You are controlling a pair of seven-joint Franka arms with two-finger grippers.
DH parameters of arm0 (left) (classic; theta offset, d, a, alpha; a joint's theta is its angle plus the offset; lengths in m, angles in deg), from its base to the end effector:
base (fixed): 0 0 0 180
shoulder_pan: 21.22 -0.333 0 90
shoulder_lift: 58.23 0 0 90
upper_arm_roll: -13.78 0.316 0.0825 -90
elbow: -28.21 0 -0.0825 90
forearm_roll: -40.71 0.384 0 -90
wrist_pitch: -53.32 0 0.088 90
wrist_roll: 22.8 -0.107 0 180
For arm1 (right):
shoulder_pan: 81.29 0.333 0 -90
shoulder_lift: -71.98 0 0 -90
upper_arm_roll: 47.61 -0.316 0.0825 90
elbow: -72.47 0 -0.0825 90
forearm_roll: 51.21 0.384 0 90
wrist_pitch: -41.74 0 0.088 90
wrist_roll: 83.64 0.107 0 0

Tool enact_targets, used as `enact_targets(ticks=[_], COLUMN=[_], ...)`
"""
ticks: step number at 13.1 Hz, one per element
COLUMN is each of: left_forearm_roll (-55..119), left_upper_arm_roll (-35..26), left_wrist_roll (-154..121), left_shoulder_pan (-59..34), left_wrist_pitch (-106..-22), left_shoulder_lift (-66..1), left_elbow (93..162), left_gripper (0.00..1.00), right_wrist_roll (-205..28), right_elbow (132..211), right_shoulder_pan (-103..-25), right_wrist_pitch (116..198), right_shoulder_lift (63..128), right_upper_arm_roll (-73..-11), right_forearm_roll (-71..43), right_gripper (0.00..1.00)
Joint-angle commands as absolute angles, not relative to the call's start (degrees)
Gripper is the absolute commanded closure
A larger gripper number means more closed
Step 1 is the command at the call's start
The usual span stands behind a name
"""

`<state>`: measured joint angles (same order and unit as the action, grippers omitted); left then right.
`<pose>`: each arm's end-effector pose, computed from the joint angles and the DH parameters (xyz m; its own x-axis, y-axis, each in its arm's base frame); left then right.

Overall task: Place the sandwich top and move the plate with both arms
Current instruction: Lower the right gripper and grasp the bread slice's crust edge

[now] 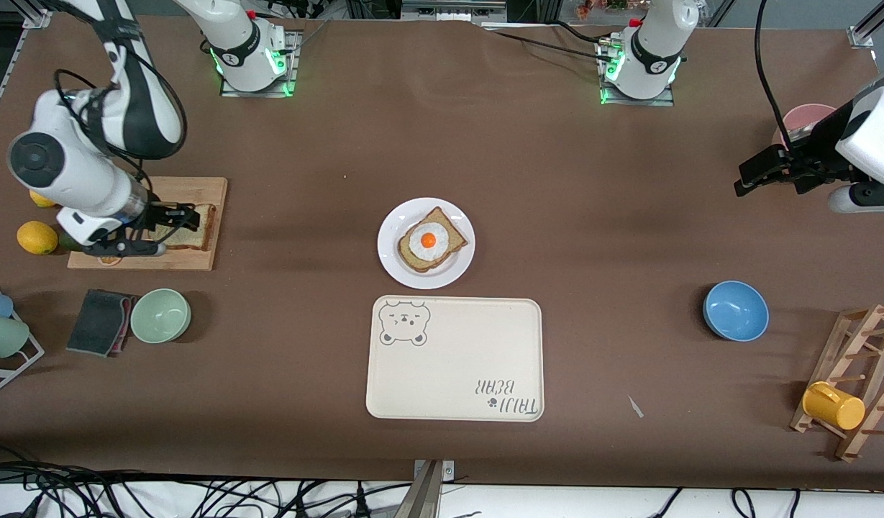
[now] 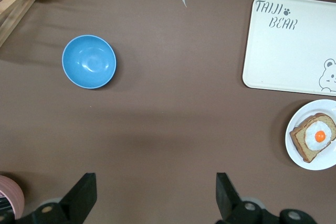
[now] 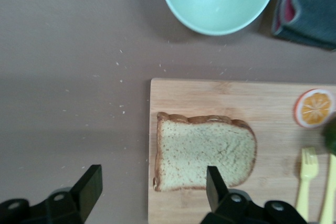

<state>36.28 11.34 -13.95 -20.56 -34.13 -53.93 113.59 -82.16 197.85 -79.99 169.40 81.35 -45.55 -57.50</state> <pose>0.5720 -0.0386 0.6166 0.9941 0.0963 -0.0506 0.0999 -0.9923 0.0735 0.5378 -0.0104 0.3028 0.9919 0.0278 -0.1241 0.0388 -0.9955 0.0869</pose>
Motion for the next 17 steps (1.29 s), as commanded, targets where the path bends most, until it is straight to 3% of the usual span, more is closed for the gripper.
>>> enact_targets(ticks=[1,6,17], left_forearm_roll=[34.5,34.6,34.6], left_upper_arm_roll=[11.4,11.6,11.6], left_wrist_roll=[-13.6,-13.6,-13.6], left_shoulder_pan=[-20.9,-21.0,-21.0], left_wrist_pitch=[-33.3,-33.3,-33.2], left_shoulder_lift=[-53.6,-53.7,-53.6], left_elbow=[112.6,112.9,113.0], left_gripper=[0.00,0.00,0.00], right_wrist_roll=[-80.7,-80.7,-72.8], right_elbow=[198.4,198.4,198.2], right_shoulder_pan=[-80.1,-80.2,-79.5], right_wrist_pitch=[173.3,175.2,174.9], right_shoulder_lift=[86.8,90.3,92.9], right_upper_arm_roll=[-45.3,-45.2,-45.2], right_forearm_roll=[-58.9,-58.9,-65.9], right_gripper=[0.21,0.39,0.48])
